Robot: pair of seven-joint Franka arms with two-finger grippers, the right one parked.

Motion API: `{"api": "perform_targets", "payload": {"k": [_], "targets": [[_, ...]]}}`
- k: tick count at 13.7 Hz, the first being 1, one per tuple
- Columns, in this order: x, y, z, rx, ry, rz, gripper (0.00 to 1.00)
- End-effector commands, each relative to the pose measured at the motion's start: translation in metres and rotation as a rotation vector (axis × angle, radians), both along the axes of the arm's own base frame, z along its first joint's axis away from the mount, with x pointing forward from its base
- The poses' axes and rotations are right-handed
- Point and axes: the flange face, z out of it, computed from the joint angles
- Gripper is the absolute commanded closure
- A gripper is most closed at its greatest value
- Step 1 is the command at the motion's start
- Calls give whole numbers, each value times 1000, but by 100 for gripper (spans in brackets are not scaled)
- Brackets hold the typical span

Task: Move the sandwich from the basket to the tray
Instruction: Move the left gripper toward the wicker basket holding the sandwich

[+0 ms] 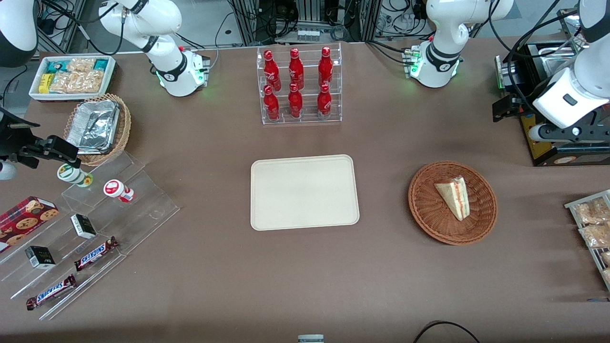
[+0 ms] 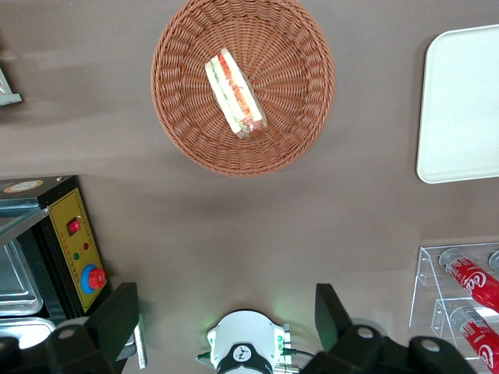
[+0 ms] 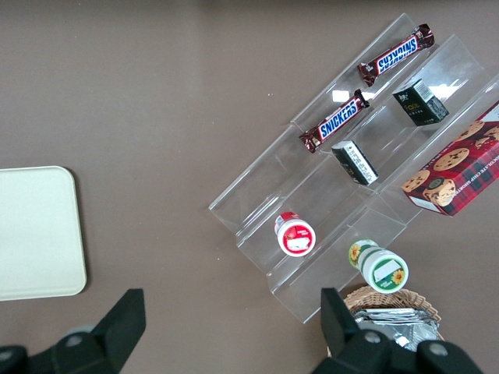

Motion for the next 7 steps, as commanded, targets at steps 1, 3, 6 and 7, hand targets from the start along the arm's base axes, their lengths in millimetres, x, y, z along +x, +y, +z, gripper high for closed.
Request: {"api": "perform_targets", "payload": {"k": [1, 3, 6, 7], "targets": [[-5, 1, 8, 10, -4, 4, 0], [-3, 2, 6, 9, -8, 2, 0], [-2, 3, -9, 9, 1, 5, 0], [-1, 2, -19, 9, -1, 4, 0]]}}
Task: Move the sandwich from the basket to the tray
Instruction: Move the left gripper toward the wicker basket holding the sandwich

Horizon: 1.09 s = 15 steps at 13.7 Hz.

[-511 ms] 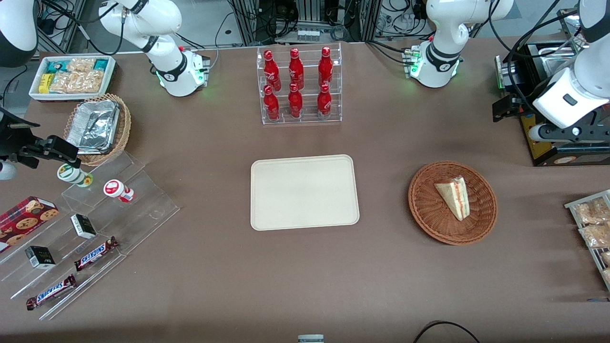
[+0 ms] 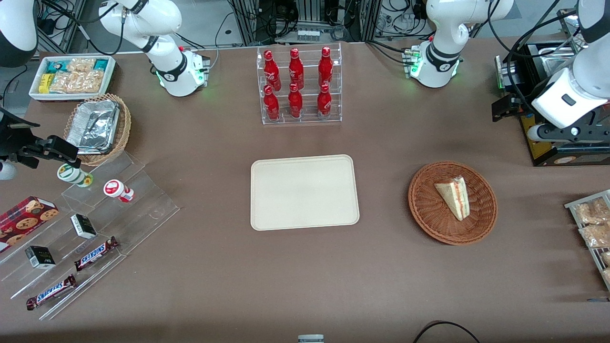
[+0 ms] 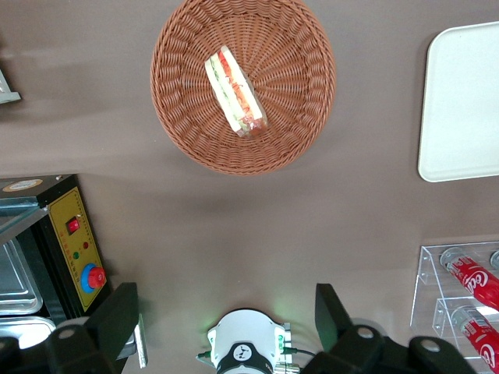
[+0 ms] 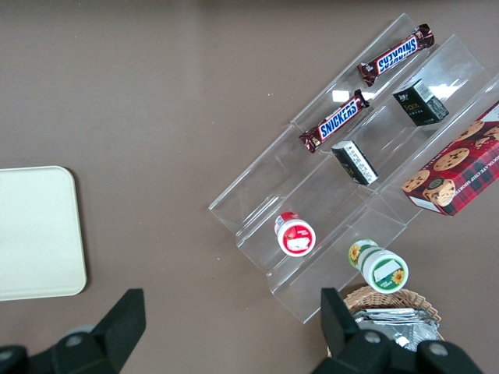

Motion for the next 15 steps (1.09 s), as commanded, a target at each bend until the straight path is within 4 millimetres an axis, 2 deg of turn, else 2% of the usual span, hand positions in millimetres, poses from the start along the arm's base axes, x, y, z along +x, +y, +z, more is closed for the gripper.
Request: {"api": "perform_targets", "payload": {"k": [1, 10, 15], "targets": [[-1, 2, -23, 8, -2, 5, 0], [14, 0, -150, -2, -89, 6, 0], [24, 1, -209, -11, -130, 9, 0]]}}
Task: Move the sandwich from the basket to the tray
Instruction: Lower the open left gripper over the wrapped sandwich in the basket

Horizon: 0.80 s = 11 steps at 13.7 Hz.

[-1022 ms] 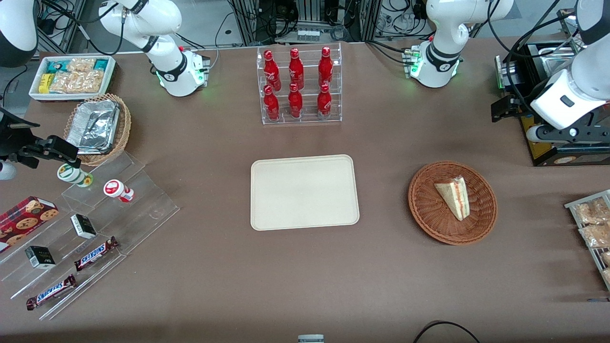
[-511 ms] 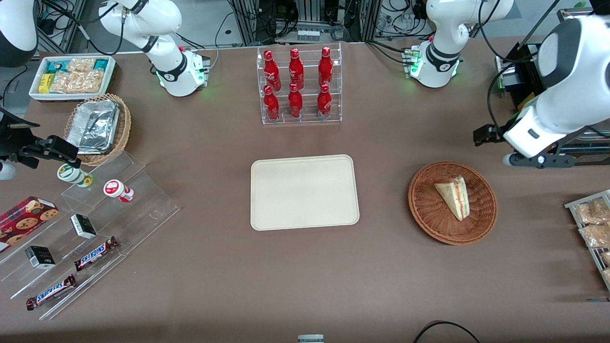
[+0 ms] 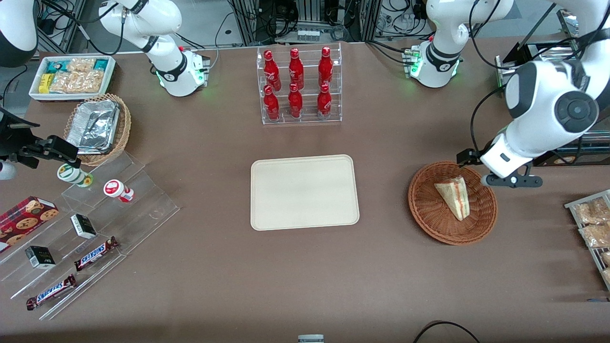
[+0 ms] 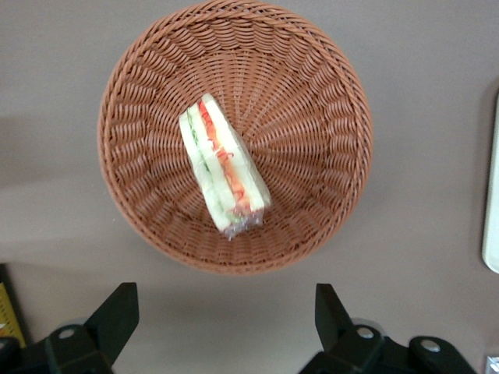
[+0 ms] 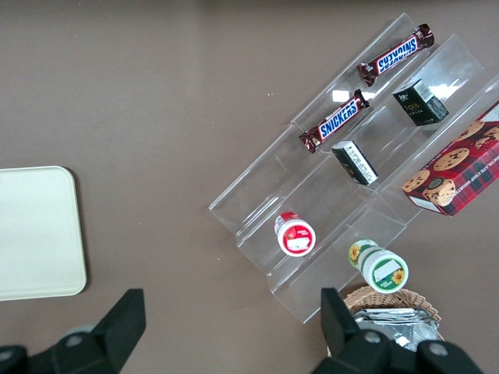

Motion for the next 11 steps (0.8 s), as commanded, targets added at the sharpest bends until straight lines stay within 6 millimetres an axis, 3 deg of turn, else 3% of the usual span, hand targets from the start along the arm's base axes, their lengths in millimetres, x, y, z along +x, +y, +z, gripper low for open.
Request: {"api": "perform_targets", "payload": {"k": [1, 3, 11], "targets": [[0, 3, -25, 3, -36, 17, 0], [-1, 4, -41, -1, -60, 31, 0], [1, 10, -73, 24, -85, 468, 0]]}}
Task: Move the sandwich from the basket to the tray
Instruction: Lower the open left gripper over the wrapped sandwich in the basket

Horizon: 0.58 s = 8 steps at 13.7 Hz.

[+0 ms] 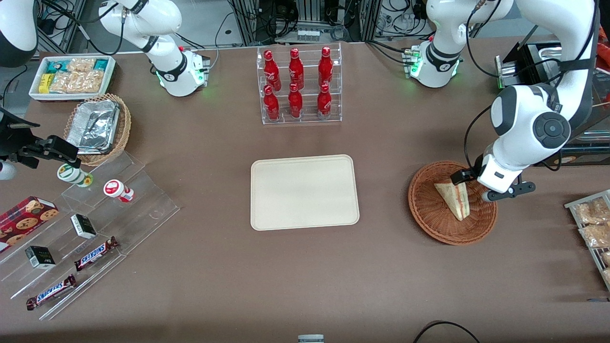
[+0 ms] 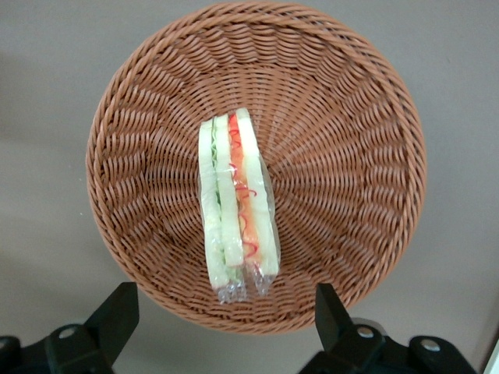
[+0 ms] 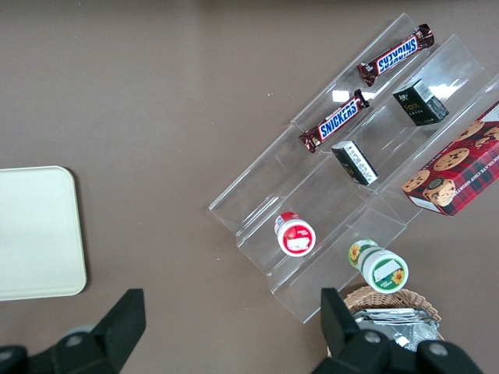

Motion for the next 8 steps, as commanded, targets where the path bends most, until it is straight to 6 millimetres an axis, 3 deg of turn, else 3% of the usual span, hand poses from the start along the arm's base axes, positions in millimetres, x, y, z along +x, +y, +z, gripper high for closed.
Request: {"api": "perform_targets", "payload": {"k": [1, 8], "targets": [[-1, -2, -12, 8, -43, 175, 0], [-1, -4, -26, 6, -50, 227, 0]]}}
